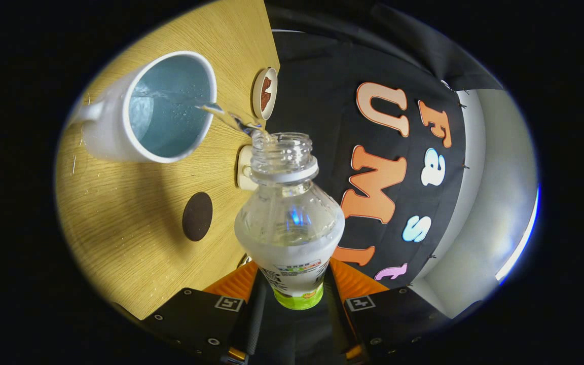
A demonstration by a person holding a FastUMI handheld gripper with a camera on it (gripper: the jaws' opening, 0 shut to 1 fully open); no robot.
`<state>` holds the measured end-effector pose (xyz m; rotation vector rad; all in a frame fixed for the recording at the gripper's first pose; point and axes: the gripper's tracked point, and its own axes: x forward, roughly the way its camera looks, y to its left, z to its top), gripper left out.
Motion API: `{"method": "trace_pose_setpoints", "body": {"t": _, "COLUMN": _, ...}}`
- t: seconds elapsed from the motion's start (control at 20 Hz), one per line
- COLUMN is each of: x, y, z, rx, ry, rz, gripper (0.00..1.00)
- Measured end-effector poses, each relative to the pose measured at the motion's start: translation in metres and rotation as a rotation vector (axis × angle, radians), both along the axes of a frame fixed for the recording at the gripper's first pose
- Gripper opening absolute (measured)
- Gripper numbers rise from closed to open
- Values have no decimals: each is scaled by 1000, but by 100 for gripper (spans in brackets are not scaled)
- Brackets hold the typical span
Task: Take the bottle from table, then pour the juice into the cup, finally place the bottle on the coaster
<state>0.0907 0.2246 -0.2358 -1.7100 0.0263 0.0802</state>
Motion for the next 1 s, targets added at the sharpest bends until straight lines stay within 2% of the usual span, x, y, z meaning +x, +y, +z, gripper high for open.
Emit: {"method": "trace_pose_setpoints", "body": {"t": 1.0, "x": -2, "y": 2, "z": 14, "rx": -45, "ry": -16, "rz": 17, "gripper": 59}}
